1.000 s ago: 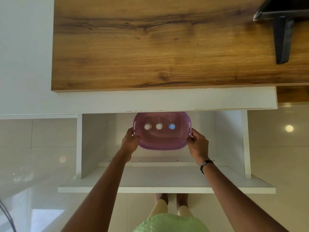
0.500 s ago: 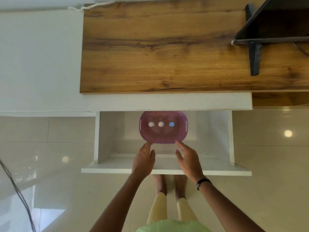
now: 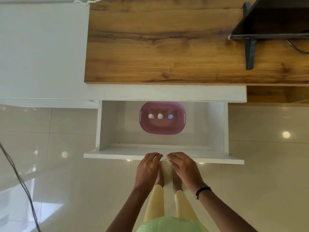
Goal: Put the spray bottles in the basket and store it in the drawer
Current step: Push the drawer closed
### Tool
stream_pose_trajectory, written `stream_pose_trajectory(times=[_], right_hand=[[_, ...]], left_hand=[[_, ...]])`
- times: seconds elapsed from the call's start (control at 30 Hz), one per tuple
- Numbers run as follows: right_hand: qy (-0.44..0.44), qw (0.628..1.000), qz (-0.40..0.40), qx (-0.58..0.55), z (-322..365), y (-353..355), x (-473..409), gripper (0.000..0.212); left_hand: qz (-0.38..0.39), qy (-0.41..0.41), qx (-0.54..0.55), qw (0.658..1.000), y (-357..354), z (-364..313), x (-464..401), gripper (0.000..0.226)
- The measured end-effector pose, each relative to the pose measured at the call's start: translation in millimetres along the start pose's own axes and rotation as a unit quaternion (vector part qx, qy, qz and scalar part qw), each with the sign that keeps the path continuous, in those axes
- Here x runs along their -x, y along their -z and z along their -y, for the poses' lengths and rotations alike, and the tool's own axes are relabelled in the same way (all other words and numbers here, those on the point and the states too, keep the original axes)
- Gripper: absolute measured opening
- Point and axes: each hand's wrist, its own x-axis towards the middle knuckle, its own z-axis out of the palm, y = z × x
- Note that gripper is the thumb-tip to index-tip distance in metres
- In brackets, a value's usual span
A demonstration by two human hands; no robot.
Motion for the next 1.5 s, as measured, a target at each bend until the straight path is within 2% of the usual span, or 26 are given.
stream_pose_trajectory(times=[0.4,0.63,0.97,1.27,1.5], right_hand=[[0.052,0.997,0.038,0.041,-8,0,-8,0.031],[0.049,0.998,0.017,0.043,-10,7,-31,0.029],[0.094,0.992,0.001,0.087,-13,31,-76,0.034],[0.101,0.987,-0.015,0.128,-18,45,-112,0.031],[0.119,0.983,-0.044,0.135,-26,49,-137,0.032]], left_hand=[[0.030,-0.070,-0.055,0.996,2,18,-21,0.034],[0.008,-0.082,-0.074,0.994,10,18,-45,0.032],[-0.022,-0.106,-0.079,0.991,27,17,-88,0.032],[-0.045,-0.098,-0.079,0.991,40,17,-128,0.020],[-0.065,-0.139,-0.102,0.983,48,21,-154,0.020]])
